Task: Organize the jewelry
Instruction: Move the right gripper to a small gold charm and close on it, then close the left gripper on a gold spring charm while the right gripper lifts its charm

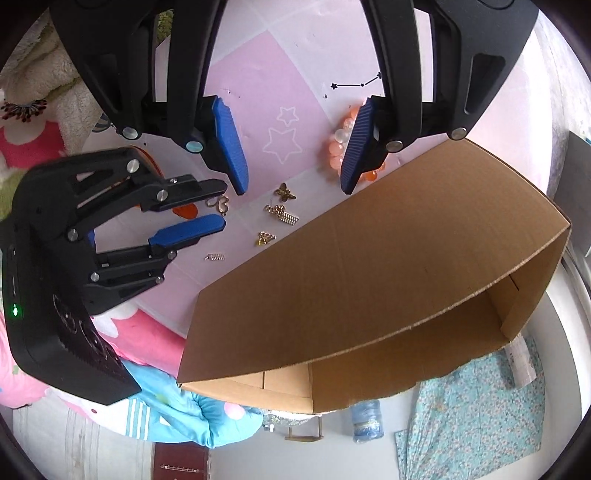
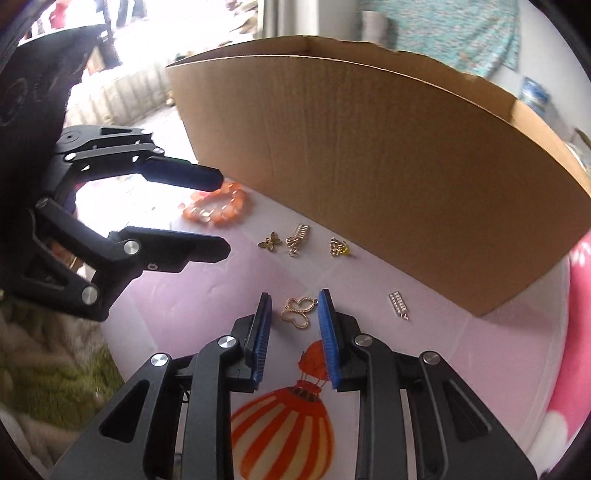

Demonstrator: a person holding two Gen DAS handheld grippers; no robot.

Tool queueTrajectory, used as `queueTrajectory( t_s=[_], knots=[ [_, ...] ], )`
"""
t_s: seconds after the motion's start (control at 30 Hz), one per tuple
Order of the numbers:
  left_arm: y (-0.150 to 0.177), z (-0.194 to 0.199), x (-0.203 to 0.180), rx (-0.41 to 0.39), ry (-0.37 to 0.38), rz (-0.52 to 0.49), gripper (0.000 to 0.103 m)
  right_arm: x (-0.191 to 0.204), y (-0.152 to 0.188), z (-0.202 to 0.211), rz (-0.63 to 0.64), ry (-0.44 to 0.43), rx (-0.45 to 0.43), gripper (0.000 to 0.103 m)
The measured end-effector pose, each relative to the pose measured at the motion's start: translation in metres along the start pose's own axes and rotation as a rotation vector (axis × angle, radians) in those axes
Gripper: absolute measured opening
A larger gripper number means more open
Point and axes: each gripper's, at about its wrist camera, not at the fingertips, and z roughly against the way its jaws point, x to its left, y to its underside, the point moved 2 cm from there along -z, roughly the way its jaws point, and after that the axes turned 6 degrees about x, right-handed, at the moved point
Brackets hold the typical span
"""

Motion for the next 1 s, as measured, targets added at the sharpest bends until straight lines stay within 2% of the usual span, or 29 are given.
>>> queueTrajectory(
  t_s=[0.1, 0.17, 0.3, 0.47, 0.77, 0.9, 1.0],
  knots=[
    [0.001, 0.0, -0.002, 0.001, -0.013, -0.013, 0.05, -0.007, -0.003, -0.001, 0.035, -0.025, 0.009, 0.023],
    [0.002, 0.001, -0.005, -0.006, -0.041, -0.042, 0.05, -0.011, -0.005, -0.001, 0.046, -0.053, 0.017, 0.013],
    [0.003, 0.003, -0.009, -0.011, -0.04, -0.066, 0.05, -0.016, -0.006, -0.002, 0.001, -0.095, 0.006, 0.013],
    [0.001, 0.002, -0.012, -0.006, -0.038, -0.075, 0.05, -0.022, 0.003, 0.003, -0.087, -0.066, -0.015, 0.013],
    [-0.009, -0.012, -0.01, 0.03, -0.016, -0.048, 0.03, -0.03, 0.029, 0.02, -0.334, 0.043, -0.022, 0.013],
    [-0.012, -0.022, -0.01, 0.061, -0.004, -0.036, 0.026, -0.036, 0.04, 0.02, -0.414, 0.034, -0.049, 0.013],
    [-0.011, -0.026, -0.011, 0.077, -0.006, -0.038, 0.021, -0.037, 0.041, 0.021, -0.424, 0.038, -0.054, 0.013]
  ],
)
